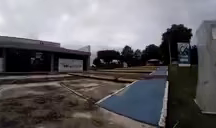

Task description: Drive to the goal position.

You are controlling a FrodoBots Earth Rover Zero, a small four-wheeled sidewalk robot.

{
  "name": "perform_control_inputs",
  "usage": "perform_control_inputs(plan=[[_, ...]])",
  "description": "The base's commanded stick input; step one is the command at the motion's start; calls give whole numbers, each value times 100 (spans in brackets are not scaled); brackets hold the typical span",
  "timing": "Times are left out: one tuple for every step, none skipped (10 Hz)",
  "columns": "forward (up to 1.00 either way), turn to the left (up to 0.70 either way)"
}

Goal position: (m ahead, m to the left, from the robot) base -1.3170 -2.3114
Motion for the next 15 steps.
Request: perform_control_inputs(plan=[[0,0],[0,0],[0,0],[0,0],[0,0],[0,0],[0,0],[0,0],[0,-2],[0,-49],[0,-70],[0,-70],[0,-70],[0,-70],[0,-70]])
